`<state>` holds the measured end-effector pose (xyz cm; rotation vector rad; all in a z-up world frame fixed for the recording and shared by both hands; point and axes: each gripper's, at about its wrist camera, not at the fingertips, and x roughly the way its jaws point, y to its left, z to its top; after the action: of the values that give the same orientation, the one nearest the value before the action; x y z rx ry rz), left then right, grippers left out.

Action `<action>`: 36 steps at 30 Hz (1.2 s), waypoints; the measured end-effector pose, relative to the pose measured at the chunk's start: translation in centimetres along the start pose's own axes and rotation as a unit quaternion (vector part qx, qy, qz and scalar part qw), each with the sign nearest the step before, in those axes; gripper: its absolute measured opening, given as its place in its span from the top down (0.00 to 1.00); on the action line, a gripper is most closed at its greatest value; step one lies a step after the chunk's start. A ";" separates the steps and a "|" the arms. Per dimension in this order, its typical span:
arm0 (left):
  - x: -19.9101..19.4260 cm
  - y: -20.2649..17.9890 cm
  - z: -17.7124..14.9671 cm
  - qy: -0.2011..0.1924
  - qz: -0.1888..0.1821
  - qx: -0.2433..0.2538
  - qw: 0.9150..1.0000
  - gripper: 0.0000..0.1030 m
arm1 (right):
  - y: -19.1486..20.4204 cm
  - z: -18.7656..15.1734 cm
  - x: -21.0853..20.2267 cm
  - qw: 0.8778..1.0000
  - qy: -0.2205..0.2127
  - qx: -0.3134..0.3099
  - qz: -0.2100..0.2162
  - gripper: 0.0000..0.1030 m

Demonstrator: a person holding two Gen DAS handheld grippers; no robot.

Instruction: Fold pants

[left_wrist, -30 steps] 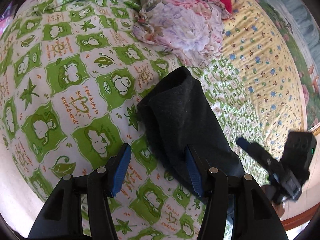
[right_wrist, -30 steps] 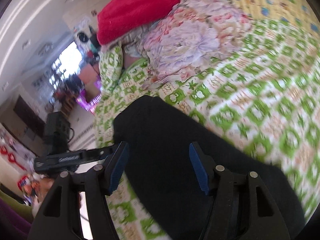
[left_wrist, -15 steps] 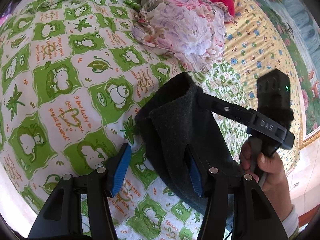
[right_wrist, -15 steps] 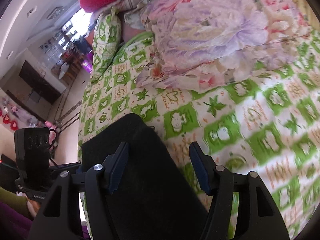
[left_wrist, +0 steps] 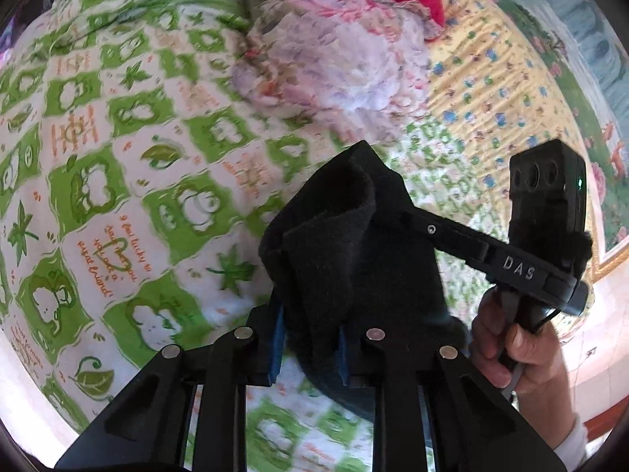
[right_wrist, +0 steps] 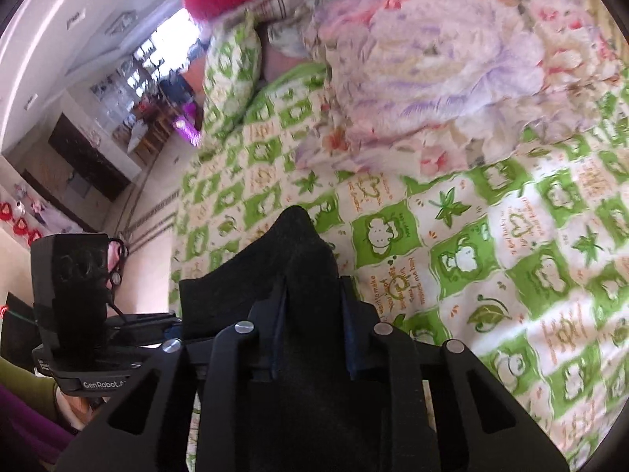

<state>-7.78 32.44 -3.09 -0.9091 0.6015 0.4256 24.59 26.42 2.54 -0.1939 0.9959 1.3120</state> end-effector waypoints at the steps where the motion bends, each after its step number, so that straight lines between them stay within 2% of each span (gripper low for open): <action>1: -0.4 -0.4 0.1 -0.003 -0.005 0.003 1.000 0.80 | 0.3 -0.2 -0.8 1.000 -0.013 0.001 -0.001 0.76; 10: -3.8 -6.9 -0.4 -0.028 -0.057 0.066 0.996 0.80 | 0.9 -2.8 -9.9 0.992 -0.123 0.031 0.022 0.76; 14: -4.6 -10.7 -1.4 -0.026 -0.085 0.102 0.991 0.80 | 0.7 -5.0 -13.8 0.984 -0.165 0.051 0.033 0.76; 22: -4.7 -17.3 -5.2 -0.008 -0.127 0.171 0.977 0.80 | 0.4 -10.4 -20.7 0.972 -0.223 0.071 0.012 0.76; 31: -2.8 -23.5 -9.6 0.032 -0.152 0.229 0.961 0.80 | -2.3 -18.2 -25.7 0.946 -0.295 0.136 -0.002 0.77; 36: -1.4 -26.2 -12.3 0.052 -0.150 0.258 0.953 0.80 | -3.5 -21.9 -27.2 0.931 -0.326 0.165 -0.001 0.77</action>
<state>2.58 7.65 7.78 -0.5072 0.6189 -0.0592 18.65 -7.88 7.18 0.4751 0.6216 1.0715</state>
